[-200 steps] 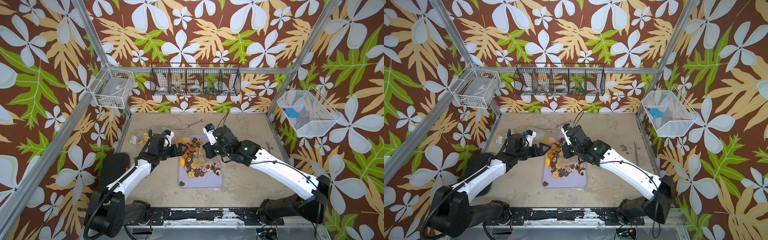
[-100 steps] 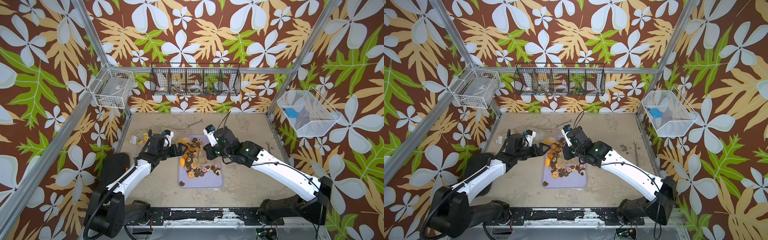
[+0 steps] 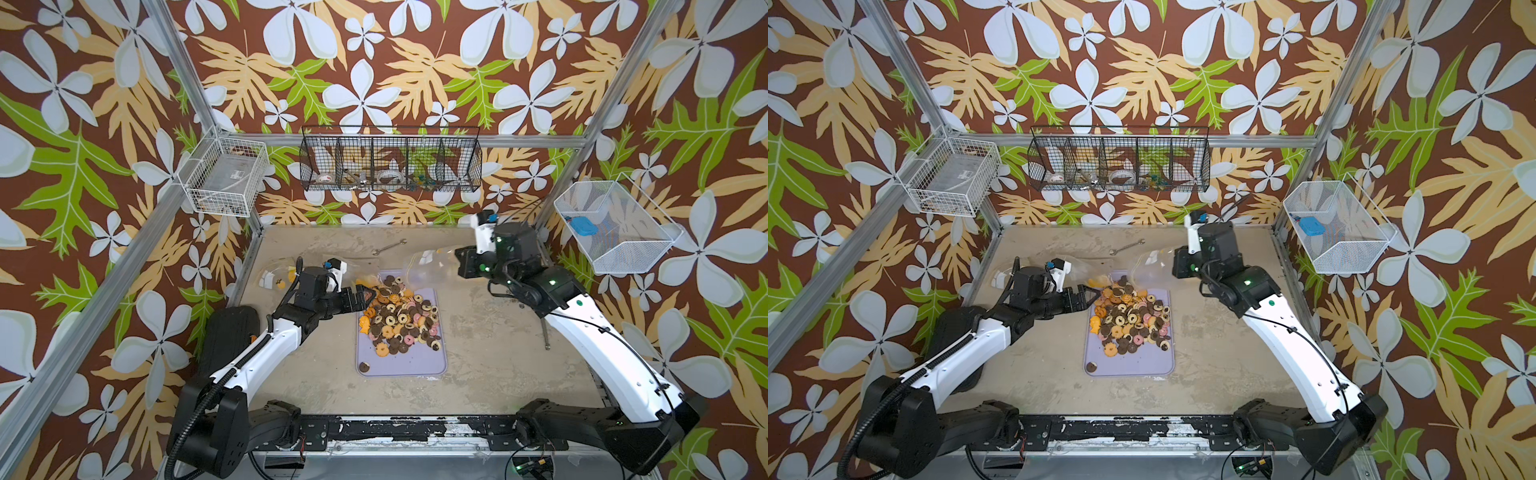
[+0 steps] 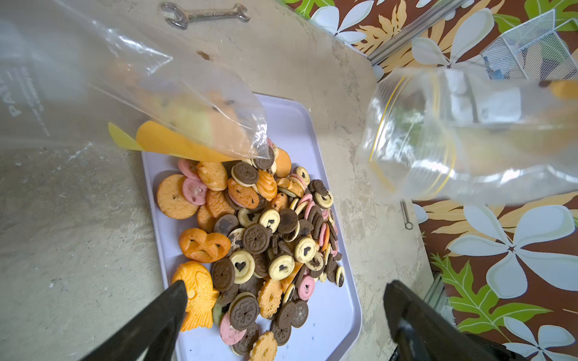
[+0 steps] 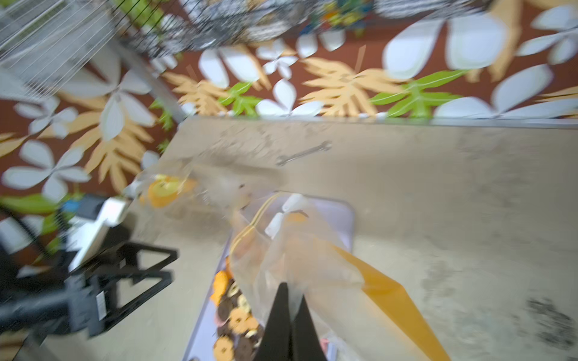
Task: Pour cookies out of the ziploc bag
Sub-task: Place the ziploc bag at the center of the board.
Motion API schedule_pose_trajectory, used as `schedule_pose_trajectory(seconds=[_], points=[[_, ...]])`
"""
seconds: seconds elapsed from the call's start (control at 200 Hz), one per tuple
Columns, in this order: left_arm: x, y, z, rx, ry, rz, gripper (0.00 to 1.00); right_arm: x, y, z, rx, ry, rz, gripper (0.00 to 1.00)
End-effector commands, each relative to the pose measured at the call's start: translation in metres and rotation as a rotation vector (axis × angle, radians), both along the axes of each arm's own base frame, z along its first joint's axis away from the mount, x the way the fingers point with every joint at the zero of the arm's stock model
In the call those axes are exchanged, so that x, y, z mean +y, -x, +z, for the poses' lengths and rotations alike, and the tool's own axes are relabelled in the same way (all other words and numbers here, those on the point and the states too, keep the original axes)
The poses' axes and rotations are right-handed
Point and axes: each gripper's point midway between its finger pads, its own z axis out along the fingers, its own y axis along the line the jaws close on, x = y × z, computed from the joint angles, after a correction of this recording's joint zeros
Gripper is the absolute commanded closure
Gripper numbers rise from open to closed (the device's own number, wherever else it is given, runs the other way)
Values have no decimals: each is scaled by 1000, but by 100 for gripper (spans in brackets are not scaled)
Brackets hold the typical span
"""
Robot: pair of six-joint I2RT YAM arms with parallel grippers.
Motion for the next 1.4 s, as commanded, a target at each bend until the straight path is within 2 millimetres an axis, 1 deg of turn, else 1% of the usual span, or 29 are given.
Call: schedule_pose_trajectory(seconds=[0.0, 0.045, 0.075, 0.12, 0.17, 0.215, 0.225, 0.23, 0.265, 0.32, 0.36, 0.42, 0.495, 0.57, 0.591, 0.601, 0.666, 0.731, 0.791, 0.846, 0.986, 1.096, 1.176, 1.261, 1.336, 1.391], points=[[6, 0, 5, -27, -45, 2, 0, -41, -12, 7, -44, -59, -93, 100], [7, 1, 8, -38, -53, 3, 0, -65, -17, 2, -52, -94, -150, 100], [8, 1, 10, -44, -58, 8, 0, -79, -19, -4, -50, -113, -183, 100], [9, 2, 10, -48, -65, 8, 0, -95, -23, -13, -53, -149, -221, 100], [10, 3, 10, -47, -72, 4, 0, -106, -29, -23, -46, -198, -240, 100], [10, 4, 10, -45, -79, 2, 0, -110, -35, -31, -44, -244, -240, 100], [10, 4, 10, -45, -80, 0, 0, -110, -37, -30, -52, -254, -239, 100], [10, 4, 10, -44, -80, 0, 0, -111, -37, -34, -42, -259, -240, 100], [10, 5, 10, -44, -83, -3, 0, -110, -44, -34, -60, -293, -225, 100], [11, 6, 13, -52, -85, -5, 0, -111, -53, -45, -43, -328, -225, 100], [12, 7, 14, -57, -89, -2, 0, -110, -58, -56, -17, -337, -228, 100], [13, 9, 16, -65, -93, 0, 0, -107, -61, -78, 34, -372, -232, 100], [14, 10, 17, -71, -92, 2, 0, -102, -50, -115, 106, -423, -243, 100], [14, 11, 15, -69, -90, 1, 0, -103, -26, -147, 159, -435, -279, 100], [14, 11, 14, -67, -89, 1, 0, -102, -20, -149, 157, -439, -283, 100], [14, 12, 14, -66, -87, 0, 0, -102, -15, -155, 167, -440, -286, 100], [12, 12, 11, -62, -80, -3, 0, -102, 11, -173, 183, -434, -313, 99], [11, 11, 9, -57, -75, -8, 0, -102, 34, -182, 178, -436, -320, 98], [10, 10, 7, -54, -72, -9, 0, -102, 49, -191, 179, -438, -326, 97], [9, 10, 4, -49, -68, -11, 0, -103, 57, -203, 192, -429, -334, 97], [8, 8, 4, -43, -59, -13, 0, -108, 63, -235, 234, -439, -391, 96], [9, 9, 7, -50, -61, -9, 0, -107, 65, -252, 219, -515, -420, 94], [10, 9, 10, -59, -67, -2, 0, -107, 67, -264, 233, -505, -434, 94], [11, 9, 10, -60, -70, 1, 0, -111, 64, -268, 216, -476, -444, 94], [11, 9, 9, -57, -70, -1, 0, -115, 55, -262, 181, -448, -447, 94], [10, 9, 9, -56, -69, -4, 0, -118, 45, -255, 155, -431, -452, 94]])
